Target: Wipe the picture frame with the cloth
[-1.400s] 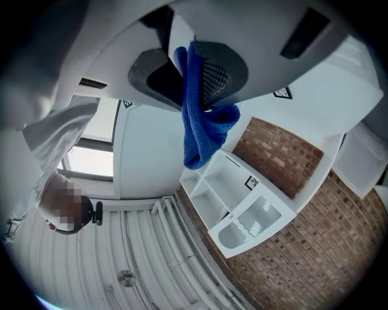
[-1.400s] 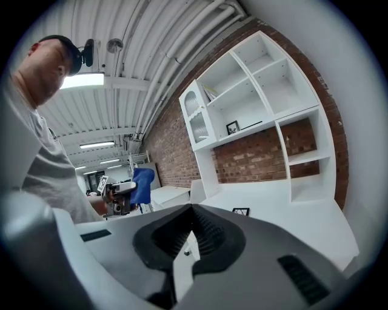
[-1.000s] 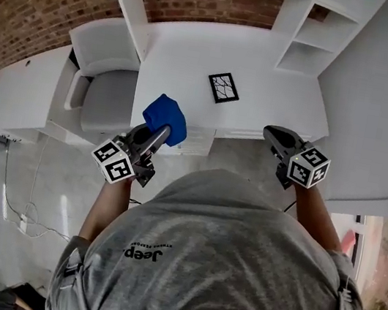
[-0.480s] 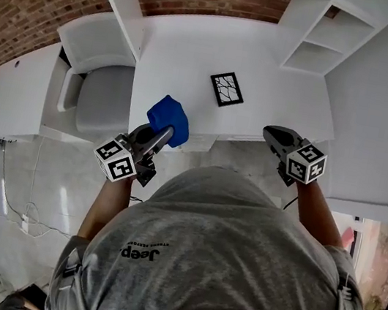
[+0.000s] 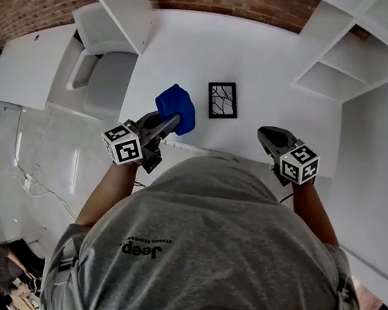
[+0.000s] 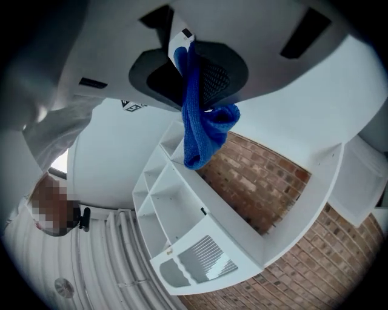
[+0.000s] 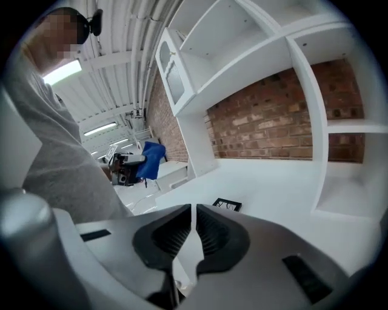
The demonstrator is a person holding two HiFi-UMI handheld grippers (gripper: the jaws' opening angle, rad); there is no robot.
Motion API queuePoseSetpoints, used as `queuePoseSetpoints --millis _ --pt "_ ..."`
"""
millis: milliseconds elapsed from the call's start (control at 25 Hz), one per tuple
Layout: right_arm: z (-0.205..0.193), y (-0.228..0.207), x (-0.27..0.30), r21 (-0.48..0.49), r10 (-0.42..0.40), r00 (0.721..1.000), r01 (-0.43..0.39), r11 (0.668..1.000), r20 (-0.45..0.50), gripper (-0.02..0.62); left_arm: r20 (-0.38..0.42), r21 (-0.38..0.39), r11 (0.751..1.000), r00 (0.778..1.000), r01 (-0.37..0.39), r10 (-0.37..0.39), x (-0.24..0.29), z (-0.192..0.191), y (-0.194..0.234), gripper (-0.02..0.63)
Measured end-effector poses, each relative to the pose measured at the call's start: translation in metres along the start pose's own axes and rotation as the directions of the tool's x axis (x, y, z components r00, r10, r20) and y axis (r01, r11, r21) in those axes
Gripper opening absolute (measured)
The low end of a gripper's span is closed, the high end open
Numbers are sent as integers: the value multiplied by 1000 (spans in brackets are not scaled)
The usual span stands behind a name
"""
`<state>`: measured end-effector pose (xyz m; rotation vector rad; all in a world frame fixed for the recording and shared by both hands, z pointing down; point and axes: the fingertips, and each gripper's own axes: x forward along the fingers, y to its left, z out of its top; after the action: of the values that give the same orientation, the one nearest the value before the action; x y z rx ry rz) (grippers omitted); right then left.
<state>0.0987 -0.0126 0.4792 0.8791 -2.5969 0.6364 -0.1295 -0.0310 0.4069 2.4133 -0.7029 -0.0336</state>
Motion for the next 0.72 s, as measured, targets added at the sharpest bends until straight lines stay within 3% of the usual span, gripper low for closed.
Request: queuePoseSetpoints --millis 160,360,520,720 --pt "-1 -33 14 -44 97 994 -100 994 -53 18 -36 -42 995 996 -87 85 44 -7 17 60" --pt "-13 -44 38 -86 134 982 -146 986 -131 19 -127 -58 990 985 -124 116 68 -23 31 60" --pt "-25 -42 65 -112 110 975 -134 985 -194 20 -176 -72 992 980 -107 93 70 -30 54 60" --pt "-47 -44 109 -147 12 960 -55 988 -278 20 -274 -88 995 962 -39 14 69 -45 90 60"
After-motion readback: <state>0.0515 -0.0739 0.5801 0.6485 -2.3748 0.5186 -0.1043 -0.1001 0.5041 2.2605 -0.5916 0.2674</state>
